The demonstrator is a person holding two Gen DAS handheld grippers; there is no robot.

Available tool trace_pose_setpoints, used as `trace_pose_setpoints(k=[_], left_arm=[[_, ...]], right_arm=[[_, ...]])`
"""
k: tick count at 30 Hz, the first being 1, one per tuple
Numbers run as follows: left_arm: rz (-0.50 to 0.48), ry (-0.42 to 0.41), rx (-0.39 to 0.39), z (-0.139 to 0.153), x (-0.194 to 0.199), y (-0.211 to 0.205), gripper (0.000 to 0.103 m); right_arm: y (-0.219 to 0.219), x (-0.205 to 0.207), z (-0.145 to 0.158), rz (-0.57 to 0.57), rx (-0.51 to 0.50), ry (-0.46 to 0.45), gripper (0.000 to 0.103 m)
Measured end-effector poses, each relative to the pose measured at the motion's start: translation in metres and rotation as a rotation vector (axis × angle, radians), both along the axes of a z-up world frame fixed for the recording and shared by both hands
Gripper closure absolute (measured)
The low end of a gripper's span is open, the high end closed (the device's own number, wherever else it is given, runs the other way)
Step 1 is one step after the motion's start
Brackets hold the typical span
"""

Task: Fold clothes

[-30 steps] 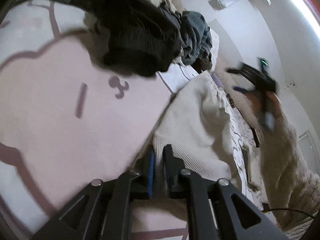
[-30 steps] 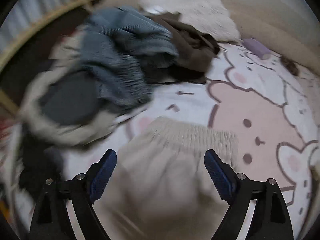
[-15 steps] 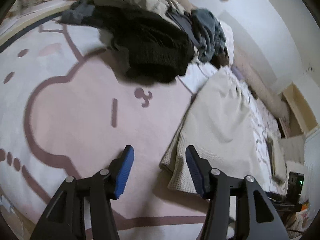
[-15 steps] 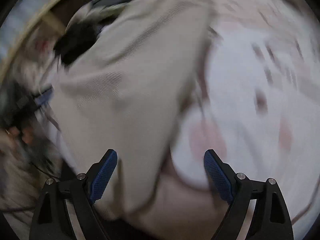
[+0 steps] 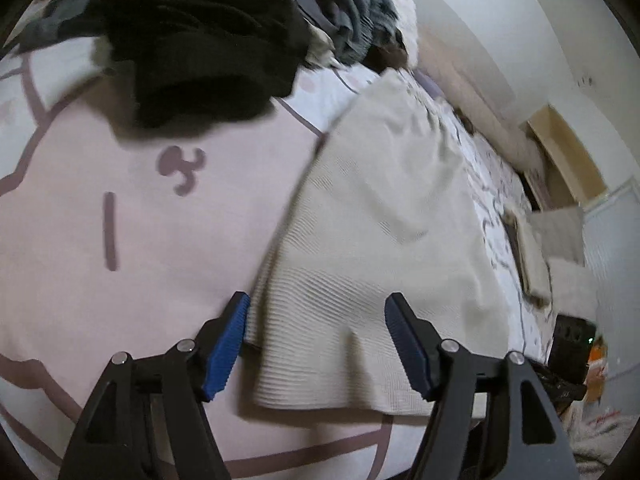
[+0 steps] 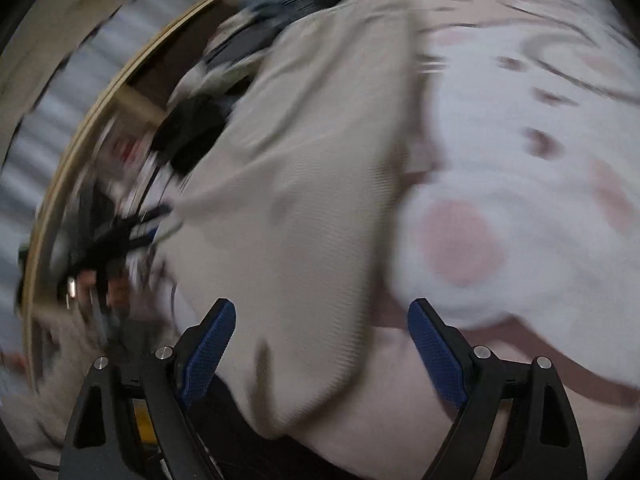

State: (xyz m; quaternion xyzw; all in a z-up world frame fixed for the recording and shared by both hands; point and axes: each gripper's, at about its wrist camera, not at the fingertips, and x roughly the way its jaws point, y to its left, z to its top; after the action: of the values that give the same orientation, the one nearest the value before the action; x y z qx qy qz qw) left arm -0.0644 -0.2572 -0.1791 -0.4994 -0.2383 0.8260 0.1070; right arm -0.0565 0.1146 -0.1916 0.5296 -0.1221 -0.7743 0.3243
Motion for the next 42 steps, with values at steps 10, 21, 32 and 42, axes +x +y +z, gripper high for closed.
trace_pose_setpoints(k=[10,21,32,42], left_arm=[[0.049,-0.048,0.115,0.01,0.012,-0.007,0.091],[-0.062,0.056,0.227,0.081,0.069,0.07,0.093],[0.001,-0.192,0.14,0.005,0.107,0.102,0.092],[-0.031,-0.131,-0.082,0.011,0.11,0.116,0.067]], right_arm=[[0.008,-0.029,0.006,-0.068,-0.079,-0.119,0.092],[0.101,-0.017,0.111,-0.143,-0.123,0.032,0.095],[0.115,0.015,0.016,-0.159,0.095,-0.162,0.095],[0.127,0.037,0.042,-0.27,0.33,0.01,0.02]])
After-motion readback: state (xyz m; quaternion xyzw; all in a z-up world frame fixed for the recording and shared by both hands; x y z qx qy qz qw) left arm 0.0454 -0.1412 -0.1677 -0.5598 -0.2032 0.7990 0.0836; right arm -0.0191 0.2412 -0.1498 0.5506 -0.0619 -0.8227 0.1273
